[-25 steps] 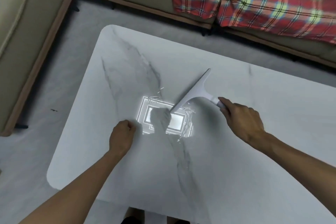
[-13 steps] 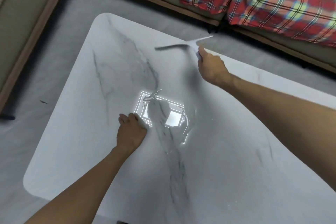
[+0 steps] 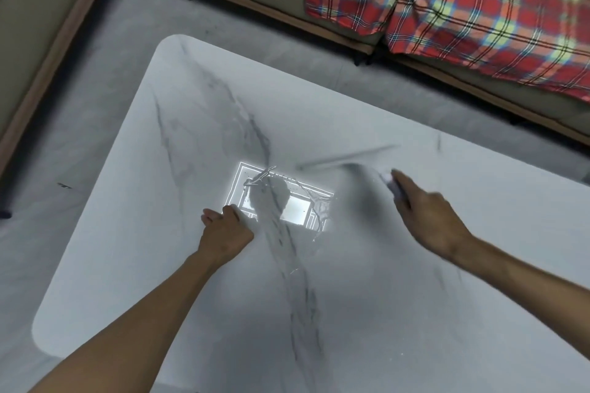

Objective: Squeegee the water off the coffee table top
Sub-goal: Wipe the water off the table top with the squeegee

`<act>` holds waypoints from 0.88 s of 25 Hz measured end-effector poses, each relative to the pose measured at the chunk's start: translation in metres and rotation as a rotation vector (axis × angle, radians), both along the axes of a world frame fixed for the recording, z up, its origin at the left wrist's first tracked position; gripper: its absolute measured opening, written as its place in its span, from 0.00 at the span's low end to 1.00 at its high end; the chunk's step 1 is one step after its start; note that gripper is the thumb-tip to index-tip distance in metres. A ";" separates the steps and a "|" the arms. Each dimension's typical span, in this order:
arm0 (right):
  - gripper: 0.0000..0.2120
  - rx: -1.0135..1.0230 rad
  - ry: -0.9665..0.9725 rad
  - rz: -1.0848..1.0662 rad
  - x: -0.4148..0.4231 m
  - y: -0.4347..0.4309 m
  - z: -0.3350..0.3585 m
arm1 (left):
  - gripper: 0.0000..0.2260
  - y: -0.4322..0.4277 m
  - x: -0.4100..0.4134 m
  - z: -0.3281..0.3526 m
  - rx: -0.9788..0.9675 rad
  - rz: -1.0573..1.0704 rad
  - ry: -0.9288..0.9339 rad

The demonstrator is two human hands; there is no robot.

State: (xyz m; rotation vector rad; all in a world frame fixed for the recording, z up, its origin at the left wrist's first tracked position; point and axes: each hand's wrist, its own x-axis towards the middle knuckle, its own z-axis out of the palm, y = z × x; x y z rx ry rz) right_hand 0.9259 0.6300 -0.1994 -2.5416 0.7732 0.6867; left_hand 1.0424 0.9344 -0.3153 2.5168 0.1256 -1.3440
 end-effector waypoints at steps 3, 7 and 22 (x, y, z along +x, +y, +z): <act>0.16 0.025 -0.070 -0.093 0.078 -0.003 -0.021 | 0.26 0.001 0.001 0.000 -0.005 -0.013 -0.001; 0.08 0.035 -0.054 -0.124 0.127 0.004 -0.041 | 0.22 0.006 0.006 0.000 -0.005 -0.044 0.012; 0.12 0.093 -0.154 -0.018 0.133 0.043 -0.021 | 0.15 0.021 0.011 0.007 -0.153 -0.009 0.119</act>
